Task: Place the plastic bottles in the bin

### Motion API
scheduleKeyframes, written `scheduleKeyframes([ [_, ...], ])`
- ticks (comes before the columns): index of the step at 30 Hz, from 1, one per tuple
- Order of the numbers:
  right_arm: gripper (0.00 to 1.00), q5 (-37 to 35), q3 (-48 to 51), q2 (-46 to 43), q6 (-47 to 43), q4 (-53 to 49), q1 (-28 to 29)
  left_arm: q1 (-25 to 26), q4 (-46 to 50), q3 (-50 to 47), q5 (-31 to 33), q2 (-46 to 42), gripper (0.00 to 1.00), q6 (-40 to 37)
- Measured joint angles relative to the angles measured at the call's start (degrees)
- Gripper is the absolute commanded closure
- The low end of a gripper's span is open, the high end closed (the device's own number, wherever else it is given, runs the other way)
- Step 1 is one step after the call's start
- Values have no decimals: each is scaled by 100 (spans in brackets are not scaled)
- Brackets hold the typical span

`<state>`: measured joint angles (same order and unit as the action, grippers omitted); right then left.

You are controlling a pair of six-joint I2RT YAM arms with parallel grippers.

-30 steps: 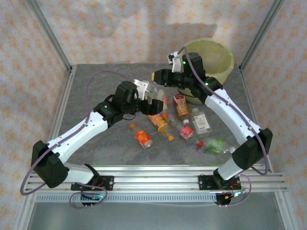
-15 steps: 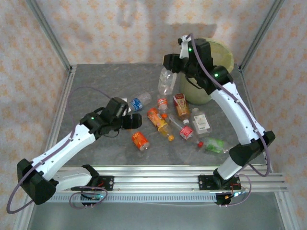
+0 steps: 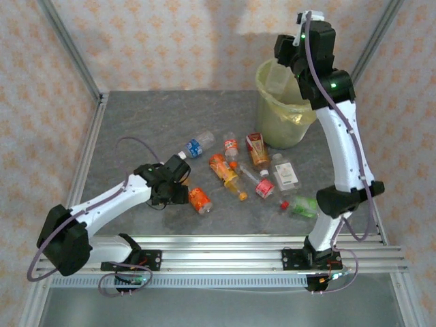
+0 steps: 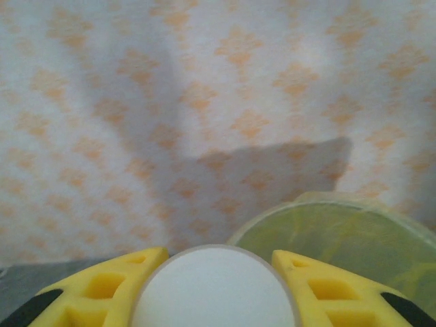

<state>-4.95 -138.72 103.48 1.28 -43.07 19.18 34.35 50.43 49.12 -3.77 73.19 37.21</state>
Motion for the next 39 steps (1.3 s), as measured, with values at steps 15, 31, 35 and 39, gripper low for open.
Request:
scheduleKeyframes([
  [15, 79, -238, -1652, 2094, 1121, -179, -949, 0, -96, 0, -2, 125, 27, -17],
  [31, 52, 315, -1526, 2785, 2929, -496, -1073, 0, -251, 153, -44, 70, 26, -15],
  [35, 39, 212, -1473, 2791, 3058, -610, -1088, 0, -260, 192, -44, 13, 26, -15],
  [39, 28, 192, -1292, 2791, 3086, -708, -1158, 0, -291, 256, -46, -17, 25, -15],
])
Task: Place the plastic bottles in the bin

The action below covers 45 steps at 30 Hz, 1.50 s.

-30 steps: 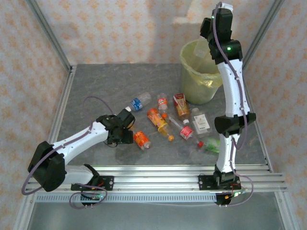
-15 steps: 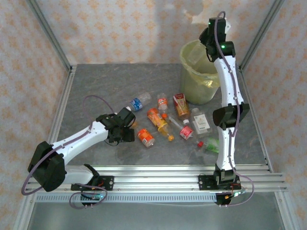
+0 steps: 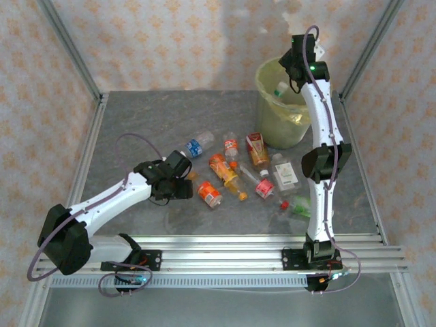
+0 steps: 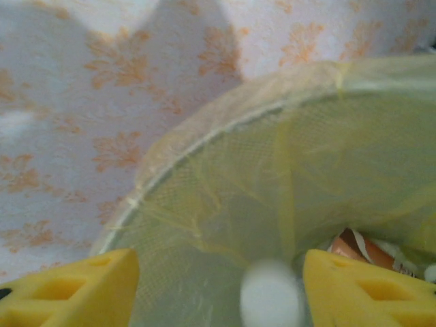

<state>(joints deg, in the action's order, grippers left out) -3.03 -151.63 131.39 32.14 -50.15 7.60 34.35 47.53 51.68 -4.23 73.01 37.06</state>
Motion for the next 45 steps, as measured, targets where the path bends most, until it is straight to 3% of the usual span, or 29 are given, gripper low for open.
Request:
scheduleKeyframes([
  [13, 17, -179, 72, -52, -555, -319, -127, 0, -63, 37, -4, -13, 23, 2],
  [21, 7, 70, 306, -949, -1202, -597, -92, 0, -70, 98, -20, -13, 20, 24],
  [27, 0, 68, 1423, -2310, -1639, -468, 219, 0, -70, 98, -136, -13, 0, 385],
  [33, 1, 92, 3001, -3493, -1832, 44, 476, 4, -299, 22, -387, -13, 0, 909],
  [45, 1, 203, 4859, -4750, -1871, 656, 470, 275, -758, 72, -402, 623, 0, 1504],
])
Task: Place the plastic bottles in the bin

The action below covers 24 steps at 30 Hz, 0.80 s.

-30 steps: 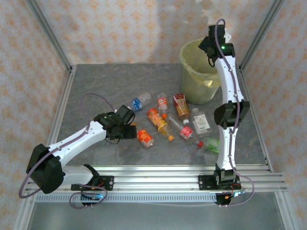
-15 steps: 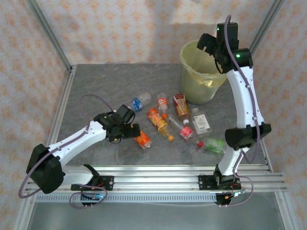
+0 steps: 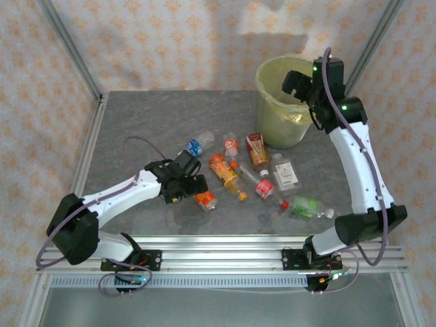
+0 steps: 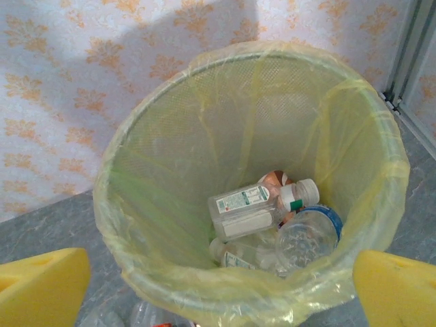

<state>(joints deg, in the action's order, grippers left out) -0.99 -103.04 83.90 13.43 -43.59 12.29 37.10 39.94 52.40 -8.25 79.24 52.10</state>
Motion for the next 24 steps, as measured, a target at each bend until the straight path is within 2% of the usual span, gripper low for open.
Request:
scheduleKeyframes([
  [7, 1, 212, 549, -533, 2, 382, 0, 46, -129, 308, 15, 636, 0, 55],
  [16, 1, 337, 822, -623, 4, 599, 0, 192, -232, 496, -20, 1296, 0, 37],
  [24, 1, 402, 1071, -787, 94, 726, 0, 192, -234, 496, -31, 1504, 16, 11],
])
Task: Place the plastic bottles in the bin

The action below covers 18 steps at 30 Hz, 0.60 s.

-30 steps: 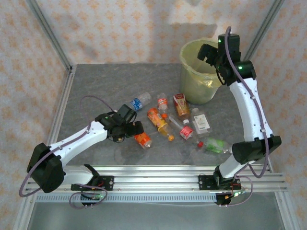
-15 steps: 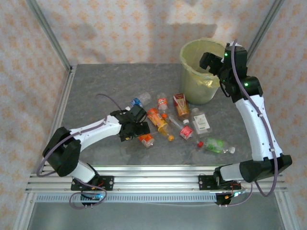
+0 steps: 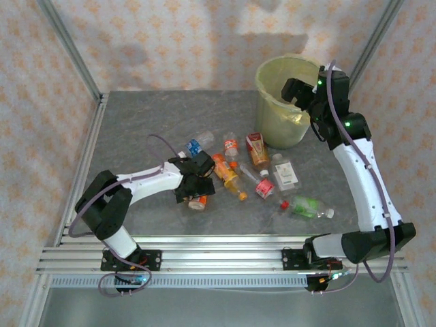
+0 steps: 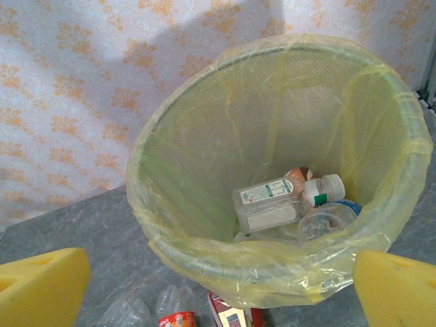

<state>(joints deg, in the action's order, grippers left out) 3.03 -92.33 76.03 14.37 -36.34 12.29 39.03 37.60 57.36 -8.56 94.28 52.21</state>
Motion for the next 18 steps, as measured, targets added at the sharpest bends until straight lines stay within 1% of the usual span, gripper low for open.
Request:
scheduleKeyframes([
  [8, 1, 131, 166, -256, 92, 105, 2, 0, 2, 0, 37, 227, 41, -155],
  [9, 1, 151, 186, -275, 103, 129, 7, 0, 2, 0, 50, 227, 43, -170],
  [12, 1, 245, 275, -326, 153, 208, 7, 0, 2, 0, 127, 221, 45, -264],
  [15, 1, 376, 439, -365, 216, 278, 39, 0, 7, -2, 243, 160, 46, -308],
  [18, 1, 549, 584, -367, 278, 302, 118, 0, 7, -11, 424, -149, 47, -431],
])
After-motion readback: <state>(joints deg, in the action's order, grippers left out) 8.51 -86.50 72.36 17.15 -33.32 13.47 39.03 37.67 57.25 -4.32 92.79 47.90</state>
